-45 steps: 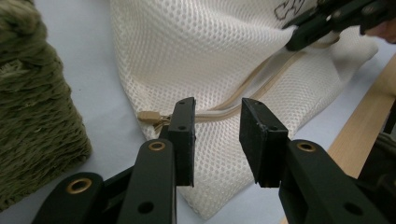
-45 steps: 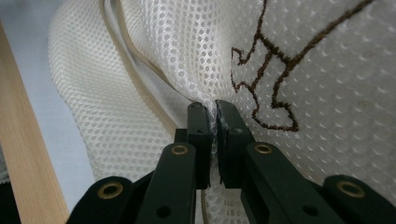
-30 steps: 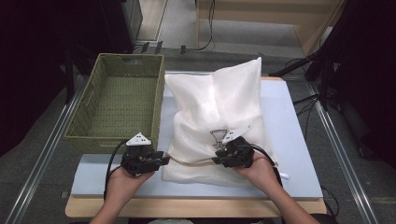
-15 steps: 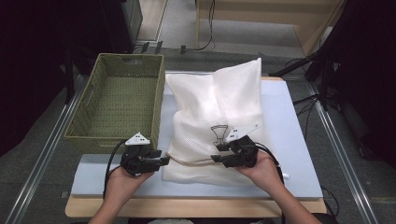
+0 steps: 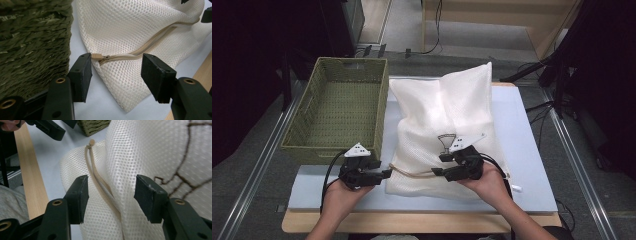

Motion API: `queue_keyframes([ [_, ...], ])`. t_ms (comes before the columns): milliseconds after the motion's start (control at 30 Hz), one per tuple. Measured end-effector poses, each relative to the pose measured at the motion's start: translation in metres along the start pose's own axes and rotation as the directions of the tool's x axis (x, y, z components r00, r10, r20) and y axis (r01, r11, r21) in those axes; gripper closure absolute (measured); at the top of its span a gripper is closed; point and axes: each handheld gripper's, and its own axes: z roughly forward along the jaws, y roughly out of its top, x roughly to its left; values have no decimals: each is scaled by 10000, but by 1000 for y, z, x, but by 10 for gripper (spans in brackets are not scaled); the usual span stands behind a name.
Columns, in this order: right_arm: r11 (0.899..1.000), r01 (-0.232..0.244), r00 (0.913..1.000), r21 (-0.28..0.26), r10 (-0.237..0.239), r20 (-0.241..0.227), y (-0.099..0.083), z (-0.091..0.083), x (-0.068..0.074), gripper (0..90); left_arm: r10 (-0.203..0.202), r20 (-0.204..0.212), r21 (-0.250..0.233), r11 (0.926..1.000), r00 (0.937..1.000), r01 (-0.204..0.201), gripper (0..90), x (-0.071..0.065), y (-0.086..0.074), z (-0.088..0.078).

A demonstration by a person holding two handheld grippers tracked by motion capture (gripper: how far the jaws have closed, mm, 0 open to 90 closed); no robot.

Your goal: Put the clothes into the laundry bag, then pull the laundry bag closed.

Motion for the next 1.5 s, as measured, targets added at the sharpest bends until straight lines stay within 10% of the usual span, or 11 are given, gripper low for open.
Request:
queue_keyframes([
  [1500,9997,238,9994,-33,-239,-251,6,8,4,456,-504,-518,-40,9987,9974,503,420,3,-14,14],
])
